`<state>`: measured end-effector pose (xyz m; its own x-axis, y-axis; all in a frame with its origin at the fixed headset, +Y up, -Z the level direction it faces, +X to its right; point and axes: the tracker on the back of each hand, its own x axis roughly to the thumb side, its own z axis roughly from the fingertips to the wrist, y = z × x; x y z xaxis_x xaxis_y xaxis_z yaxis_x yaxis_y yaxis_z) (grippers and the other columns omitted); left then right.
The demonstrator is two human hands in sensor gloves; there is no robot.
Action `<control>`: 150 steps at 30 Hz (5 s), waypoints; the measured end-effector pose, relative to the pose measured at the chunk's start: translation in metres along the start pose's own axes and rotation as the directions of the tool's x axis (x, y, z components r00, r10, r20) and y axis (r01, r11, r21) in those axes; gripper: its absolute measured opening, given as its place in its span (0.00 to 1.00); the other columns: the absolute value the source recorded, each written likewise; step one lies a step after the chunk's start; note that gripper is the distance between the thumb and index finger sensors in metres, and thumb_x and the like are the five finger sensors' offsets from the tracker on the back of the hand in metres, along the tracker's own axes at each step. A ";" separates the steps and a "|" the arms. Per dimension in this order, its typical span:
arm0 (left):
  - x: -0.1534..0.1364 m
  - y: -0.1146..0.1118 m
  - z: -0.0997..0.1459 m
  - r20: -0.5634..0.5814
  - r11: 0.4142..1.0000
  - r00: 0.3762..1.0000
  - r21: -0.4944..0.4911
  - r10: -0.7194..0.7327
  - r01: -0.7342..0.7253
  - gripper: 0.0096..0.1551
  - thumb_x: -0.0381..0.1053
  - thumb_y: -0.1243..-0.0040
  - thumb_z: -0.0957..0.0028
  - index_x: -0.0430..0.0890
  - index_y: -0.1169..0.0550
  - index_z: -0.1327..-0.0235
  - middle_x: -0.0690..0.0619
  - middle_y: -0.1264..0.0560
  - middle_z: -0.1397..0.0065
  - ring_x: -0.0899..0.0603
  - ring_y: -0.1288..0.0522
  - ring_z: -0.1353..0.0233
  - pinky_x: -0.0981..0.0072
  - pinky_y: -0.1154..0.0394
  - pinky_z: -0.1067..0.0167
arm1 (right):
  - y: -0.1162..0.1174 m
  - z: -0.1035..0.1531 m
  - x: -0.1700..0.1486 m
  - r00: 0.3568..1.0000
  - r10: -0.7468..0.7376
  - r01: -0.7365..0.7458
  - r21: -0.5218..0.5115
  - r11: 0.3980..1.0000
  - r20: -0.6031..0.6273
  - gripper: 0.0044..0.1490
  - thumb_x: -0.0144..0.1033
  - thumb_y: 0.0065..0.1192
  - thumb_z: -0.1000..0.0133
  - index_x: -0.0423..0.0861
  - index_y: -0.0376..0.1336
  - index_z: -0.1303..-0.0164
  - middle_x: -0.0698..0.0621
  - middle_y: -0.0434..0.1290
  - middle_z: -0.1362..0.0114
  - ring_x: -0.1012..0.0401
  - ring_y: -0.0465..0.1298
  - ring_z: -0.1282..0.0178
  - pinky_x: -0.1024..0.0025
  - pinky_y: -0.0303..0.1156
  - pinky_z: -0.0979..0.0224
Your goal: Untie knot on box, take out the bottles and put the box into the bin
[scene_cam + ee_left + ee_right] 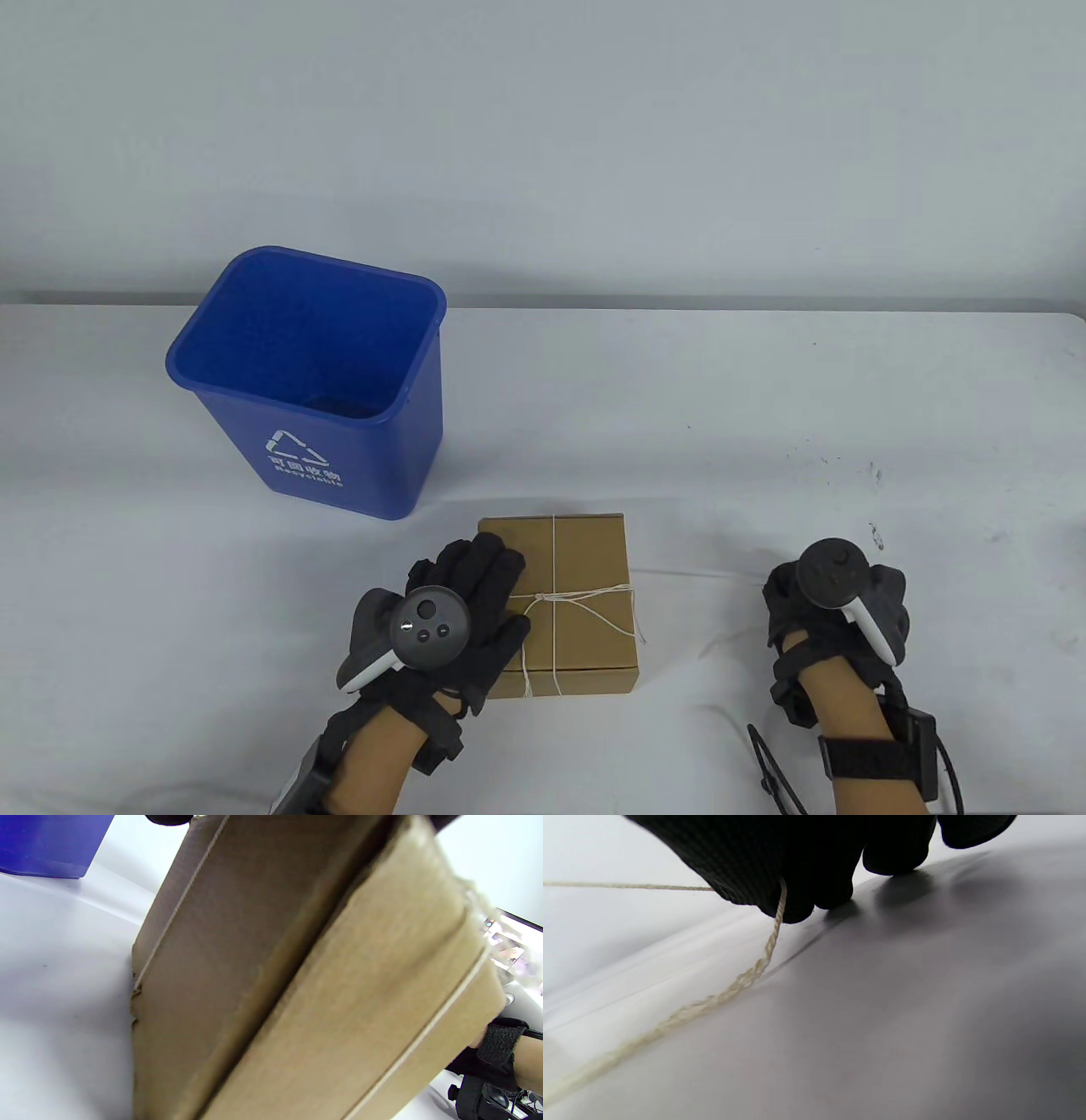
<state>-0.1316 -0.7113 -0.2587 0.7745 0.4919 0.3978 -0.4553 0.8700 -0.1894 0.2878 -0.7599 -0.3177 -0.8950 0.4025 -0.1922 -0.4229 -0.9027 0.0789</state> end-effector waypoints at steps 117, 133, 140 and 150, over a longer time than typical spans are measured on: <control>0.000 0.018 0.010 -0.233 0.998 0.973 -0.059 0.005 -0.019 0.32 0.59 0.49 0.43 0.30 0.14 0.62 0.41 0.20 0.37 0.27 0.20 0.40 0.32 0.27 0.41 | 0.049 0.075 0.186 0.709 -0.133 -0.049 0.236 0.970 0.693 0.47 0.57 0.41 0.43 0.48 0.39 0.18 0.47 0.30 0.15 0.38 0.27 0.19 0.24 0.37 0.29; -0.022 0.018 0.005 -0.255 0.995 0.964 -0.092 -0.069 0.047 0.23 0.55 0.41 0.45 0.36 0.12 0.66 0.45 0.18 0.39 0.31 0.17 0.41 0.35 0.25 0.40 | 0.047 0.076 0.182 0.713 -0.139 -0.044 0.241 0.969 0.687 0.47 0.57 0.41 0.43 0.48 0.39 0.18 0.47 0.30 0.15 0.38 0.27 0.19 0.25 0.37 0.29; -0.041 0.018 0.004 -0.305 0.993 0.950 -0.076 0.059 -0.086 0.25 0.54 0.41 0.45 0.34 0.12 0.59 0.41 0.20 0.36 0.28 0.19 0.39 0.32 0.27 0.40 | 0.046 0.076 0.180 0.713 -0.139 -0.044 0.241 0.970 0.687 0.46 0.57 0.41 0.43 0.48 0.39 0.18 0.47 0.31 0.15 0.38 0.27 0.19 0.25 0.37 0.29; -0.024 0.036 0.023 -0.146 0.986 0.982 -0.100 0.122 -0.137 0.43 0.46 0.28 0.50 0.35 0.33 0.24 0.36 0.42 0.19 0.25 0.34 0.25 0.26 0.38 0.31 | 0.046 0.077 0.179 0.711 -0.142 -0.041 0.242 0.969 0.689 0.46 0.57 0.41 0.43 0.48 0.39 0.18 0.47 0.31 0.15 0.38 0.27 0.19 0.25 0.37 0.29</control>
<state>-0.1766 -0.6925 -0.2543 0.7688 0.5940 0.2367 -0.5111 0.7933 -0.3309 0.0972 -0.7175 -0.2737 -0.6736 0.5188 0.5264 -0.4074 -0.8549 0.3213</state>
